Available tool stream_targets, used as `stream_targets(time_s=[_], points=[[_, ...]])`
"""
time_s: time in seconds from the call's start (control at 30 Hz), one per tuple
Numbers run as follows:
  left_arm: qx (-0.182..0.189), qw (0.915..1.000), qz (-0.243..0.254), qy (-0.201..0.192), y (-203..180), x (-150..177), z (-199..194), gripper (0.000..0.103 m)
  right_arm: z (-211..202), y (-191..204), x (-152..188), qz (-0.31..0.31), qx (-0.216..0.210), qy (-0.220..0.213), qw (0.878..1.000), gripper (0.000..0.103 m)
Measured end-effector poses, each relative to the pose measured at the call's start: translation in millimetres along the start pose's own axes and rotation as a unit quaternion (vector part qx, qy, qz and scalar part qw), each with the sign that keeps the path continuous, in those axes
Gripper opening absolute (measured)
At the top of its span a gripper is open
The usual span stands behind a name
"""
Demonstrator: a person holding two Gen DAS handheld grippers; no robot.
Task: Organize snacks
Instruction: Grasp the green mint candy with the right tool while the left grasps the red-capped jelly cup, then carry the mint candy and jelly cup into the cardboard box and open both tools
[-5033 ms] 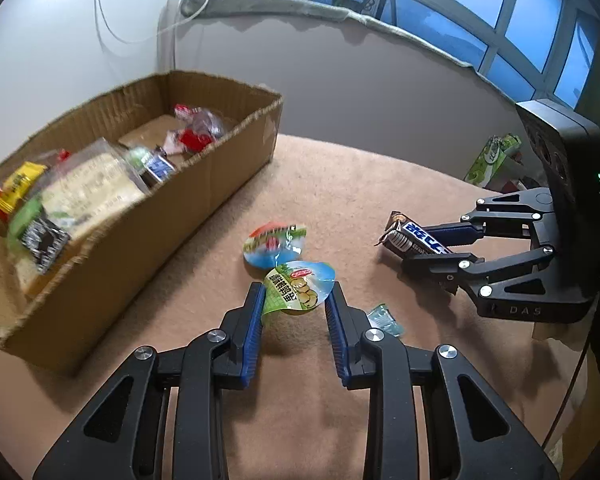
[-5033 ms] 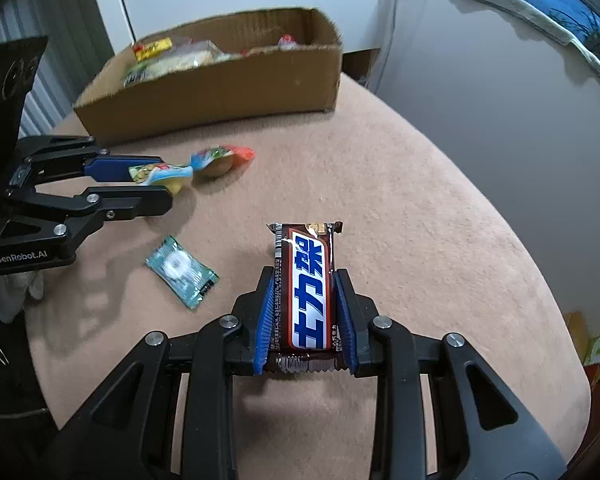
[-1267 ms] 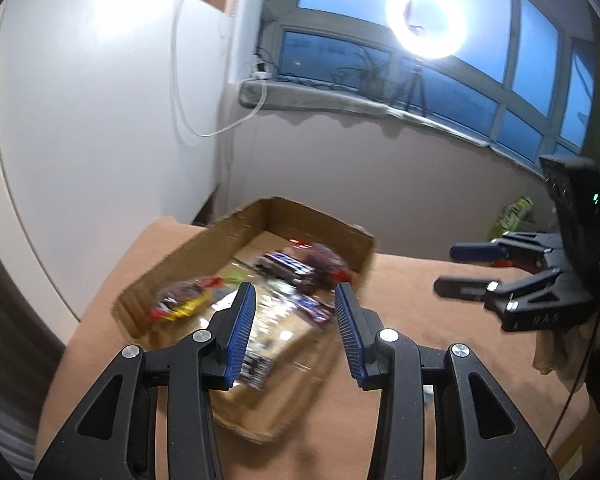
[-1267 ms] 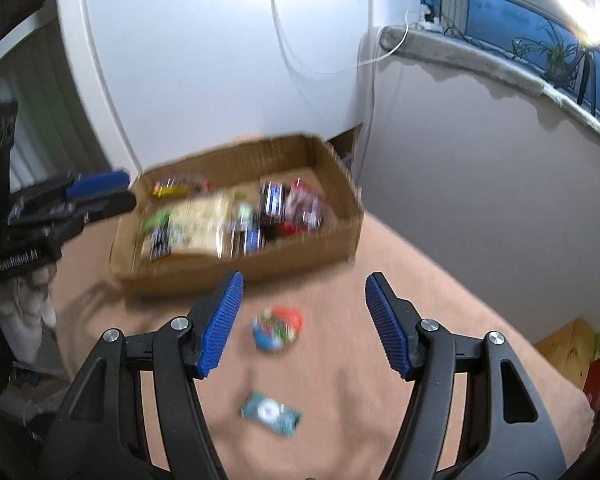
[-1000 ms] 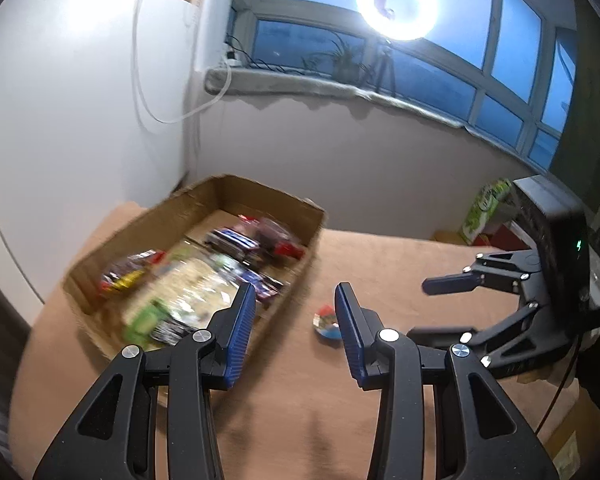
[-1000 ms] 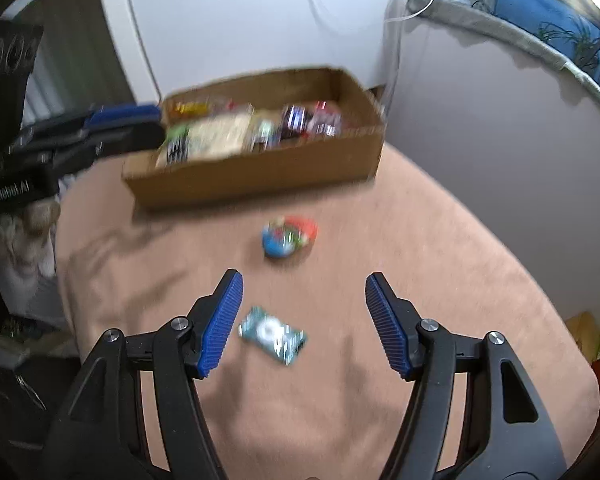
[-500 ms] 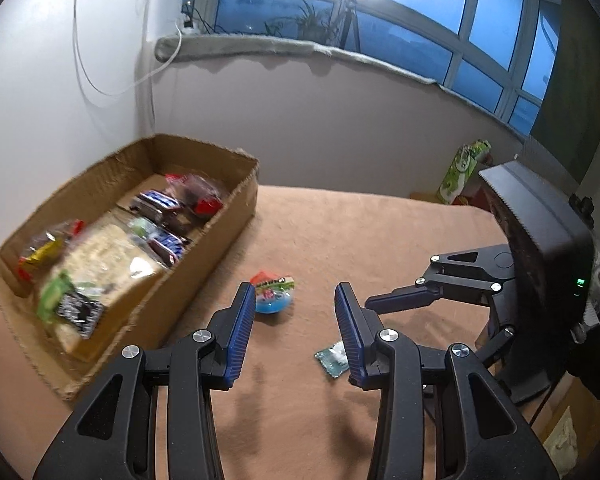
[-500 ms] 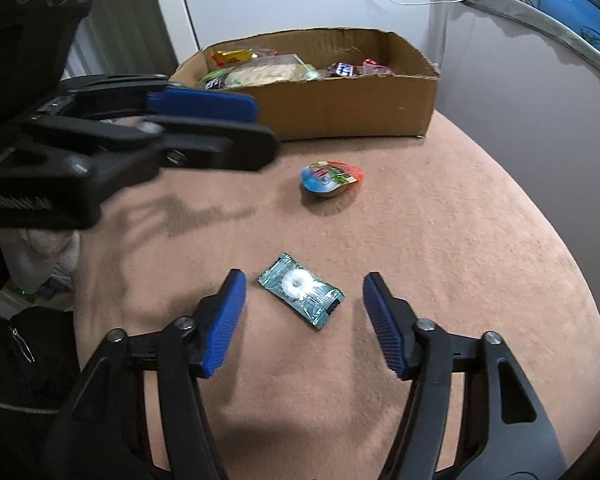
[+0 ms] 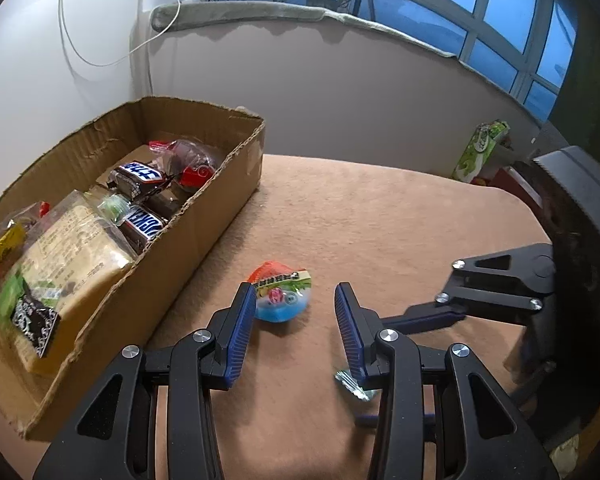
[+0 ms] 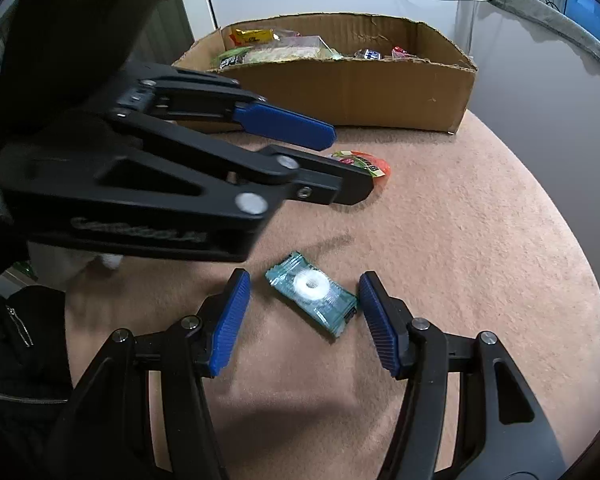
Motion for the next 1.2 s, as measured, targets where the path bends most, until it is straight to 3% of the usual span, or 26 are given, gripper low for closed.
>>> stream_targets(time_s=[0.5,0.63,0.7,1.2], points=[[0.001,0.9994,-0.022,0.026,10.3,0.6,25.5,0.039,-1.8,-3.4,2.3,-0.005,0.01,-0.002,1.0,0.045],[-0.007,0.9994,-0.021,0.025,11.3,-1.0,28.0,0.039,-2.2,-2.5,3.9,-0.013,0.019,0.003,1.0,0.044],[-0.014,0.9994,-0.018,0.024,10.8,-2.3,29.0,0.031,-1.4,-1.5,3.4,-0.019,0.025,0.007,0.999,0.044],[-0.007,0.9999,-0.008,0.003,5.1,-7.9,15.0,0.028,-10.9,-8.5,9.6,-0.01,0.046,0.008,0.999,0.042]])
Point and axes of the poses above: each gripper's, at about its wrist camera, not at the fingertips, and z roughly the way its jaws point, y to its left, x to its underside, the point moved 10 cm from there along z, roughly the way its jaws point, and after that the axes turned 5 degrees about y, right-handed, at the moved point
